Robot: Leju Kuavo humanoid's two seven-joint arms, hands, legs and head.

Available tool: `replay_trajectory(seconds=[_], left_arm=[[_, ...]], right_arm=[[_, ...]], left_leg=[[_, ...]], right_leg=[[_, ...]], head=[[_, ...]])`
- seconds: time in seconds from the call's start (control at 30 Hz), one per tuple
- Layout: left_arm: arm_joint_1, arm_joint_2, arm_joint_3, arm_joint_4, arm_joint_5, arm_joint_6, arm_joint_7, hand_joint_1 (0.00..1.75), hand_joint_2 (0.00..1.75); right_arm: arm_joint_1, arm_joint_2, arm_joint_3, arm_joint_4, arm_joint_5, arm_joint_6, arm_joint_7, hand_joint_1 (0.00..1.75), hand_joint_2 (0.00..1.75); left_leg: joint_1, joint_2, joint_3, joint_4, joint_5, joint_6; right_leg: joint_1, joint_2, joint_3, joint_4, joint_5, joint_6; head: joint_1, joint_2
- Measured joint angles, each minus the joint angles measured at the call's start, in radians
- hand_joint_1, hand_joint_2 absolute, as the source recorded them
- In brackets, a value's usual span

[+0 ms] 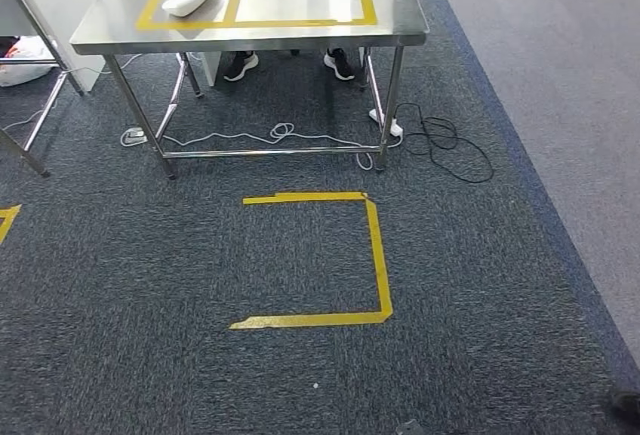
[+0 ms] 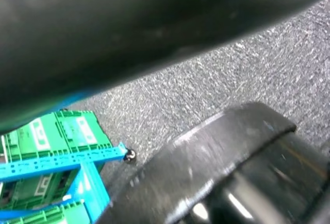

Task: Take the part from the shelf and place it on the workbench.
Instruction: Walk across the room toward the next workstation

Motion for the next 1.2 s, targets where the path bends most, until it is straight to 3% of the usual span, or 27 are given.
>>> replay_trajectory(seconds=[0.03,0.1,0.17,0.2,0.23,0.27,0.33,0.4,0.5,0.57,0.67,0.7,0.73,0.77,0.83,0.9,1.03,1.2], left_arm=[[0.001,0.000,0.002,0.000,0.001,0.000,0.002,0.00,0.00],[0.004,0.001,0.005,0.000,0.003,-0.002,0.005,0.00,0.00],[0.005,0.001,0.008,0.000,0.007,-0.005,0.011,0.00,0.00],[0.006,0.002,0.010,0.000,0.007,-0.006,0.013,0.00,0.00],[0.006,0.002,0.013,0.000,0.008,-0.006,0.015,0.00,0.00],[0.006,0.002,0.016,0.000,0.008,-0.007,0.017,0.00,0.00],[0.007,0.003,0.022,0.000,0.008,-0.009,0.017,0.00,0.00],[0.006,0.003,0.026,0.000,0.008,-0.010,0.017,0.00,0.00],[0.007,0.004,0.028,0.000,0.008,-0.010,0.018,0.00,0.00],[0.007,0.004,0.029,0.000,0.008,-0.009,0.018,0.00,0.00],[0.006,0.003,0.029,0.000,0.007,-0.008,0.018,0.00,0.00],[0.007,0.003,0.029,0.000,0.007,-0.008,0.018,0.00,0.00],[0.007,0.003,0.029,0.000,0.007,-0.008,0.018,0.00,0.00],[0.008,0.003,0.029,0.000,0.007,-0.009,0.018,0.00,0.00],[0.007,0.003,0.029,0.001,0.007,-0.010,0.019,0.00,0.00],[0.006,0.002,0.029,0.000,0.007,-0.011,0.019,0.00,0.00],[0.005,0.003,0.029,0.001,0.005,-0.015,0.025,0.00,0.00],[0.006,0.005,0.030,0.000,0.002,-0.016,0.032,0.00,0.00]], right_arm=[[0.001,0.000,-0.003,0.000,-0.004,0.005,0.000,0.00,0.00],[0.004,-0.001,-0.009,0.000,-0.013,0.013,-0.001,0.00,0.00],[0.005,-0.002,-0.016,0.000,-0.024,0.017,-0.002,0.00,0.00],[0.006,-0.002,-0.020,0.000,-0.029,0.018,-0.002,0.00,0.00],[0.007,-0.002,-0.025,0.000,-0.033,0.018,-0.002,0.00,0.00],[0.008,-0.003,-0.029,0.000,-0.037,0.018,-0.002,0.00,0.00],[0.008,-0.003,-0.035,0.000,-0.041,0.018,-0.002,0.00,0.00],[0.006,-0.003,-0.039,0.000,-0.043,0.017,-0.002,0.00,0.00],[0.005,-0.003,-0.044,0.000,-0.046,0.016,-0.002,0.00,0.00],[0.005,-0.003,-0.047,0.000,-0.050,0.014,-0.002,0.00,0.00],[0.005,-0.004,-0.053,0.000,-0.053,0.012,-0.002,0.00,0.00],[0.007,-0.004,-0.053,0.000,-0.054,0.012,-0.002,0.00,0.00],[0.009,-0.004,-0.054,0.000,-0.054,0.012,-0.002,0.00,0.00],[0.010,-0.004,-0.055,0.000,-0.054,0.012,-0.003,0.00,0.00],[0.010,-0.005,-0.057,0.000,-0.054,0.011,-0.004,0.00,0.00],[0.007,-0.005,-0.058,0.000,-0.054,0.010,-0.005,0.00,0.00],[0.010,-0.006,-0.059,0.001,-0.055,0.008,-0.005,0.00,0.00],[0.009,-0.006,-0.059,0.001,-0.055,0.006,-0.004,0.00,0.00]], left_leg=[[0.003,-0.002,-0.004,0.009,-0.016,-0.008],[0.009,-0.005,-0.023,0.079,-0.097,-0.024],[0.015,-0.005,-0.047,0.199,-0.178,-0.036],[0.018,-0.005,-0.051,0.245,-0.188,-0.040],[0.021,-0.005,-0.040,0.259,-0.178,-0.042],[0.024,-0.005,-0.011,0.232,-0.156,-0.043],[0.026,-0.006,0.082,0.098,-0.120,-0.041],[0.023,-0.009,0.140,-0.005,-0.117,-0.030],[0.018,-0.010,0.138,-0.031,-0.118,-0.004],[0.019,-0.007,0.133,-0.041,-0.107,0.016],[0.013,-0.005,0.115,-0.043,-0.094,0.032],[0.010,-0.004,0.110,-0.042,-0.090,0.034],[0.007,-0.004,0.105,-0.041,-0.088,0.035],[0.005,-0.005,0.102,-0.038,-0.085,0.035],[0.001,-0.005,0.097,-0.031,-0.084,0.033],[-0.005,-0.005,0.090,-0.020,-0.085,0.028],[-0.008,-0.006,0.082,-0.016,-0.082,0.033],[-0.002,-0.007,0.083,-0.019,-0.073,0.021]], right_leg=[[-0.001,-0.002,-0.007,0.000,0.009,-0.009],[-0.004,-0.006,-0.024,-0.001,0.030,-0.020],[-0.004,-0.007,-0.045,0.002,0.046,-0.021],[-0.004,-0.008,-0.057,0.004,0.054,-0.020],[-0.004,-0.009,-0.068,0.009,0.060,-0.018],[-0.005,-0.010,-0.076,0.014,0.065,-0.016],[-0.007,-0.010,-0.089,0.023,0.071,-0.009],[-0.006,-0.009,-0.100,0.029,0.078,0.002],[-0.008,-0.009,-0.111,0.031,0.087,0.021],[-0.009,-0.004,-0.133,0.066,0.059,0.029],[-0.009,0.003,-0.221,0.256,-0.041,0.033],[-0.009,0.003,-0.244,0.308,-0.058,0.033],[-0.009,0.003,-0.249,0.325,-0.055,0.032],[-0.009,0.003,-0.233,0.299,-0.033,0.030],[-0.007,0.003,-0.159,0.163,0.030,0.022],[-0.005,0.004,-0.106,0.050,0.060,0.016],[-0.002,0.002,-0.101,0.028,0.062,0.014],[0.004,0.001,-0.103,0.030,0.065,0.008]], head=[[-0.001,0.000],[-0.003,0.000],[-0.004,0.000],[-0.004,0.000],[-0.004,0.000],[-0.004,0.000],[-0.004,0.000],[-0.004,0.000],[-0.004,0.000],[-0.002,0.000],[0.002,0.000],[0.002,0.000],[0.002,0.000],[0.002,0.000],[0.002,0.000],[0.001,0.000],[0.000,0.000],[0.000,0.000]])
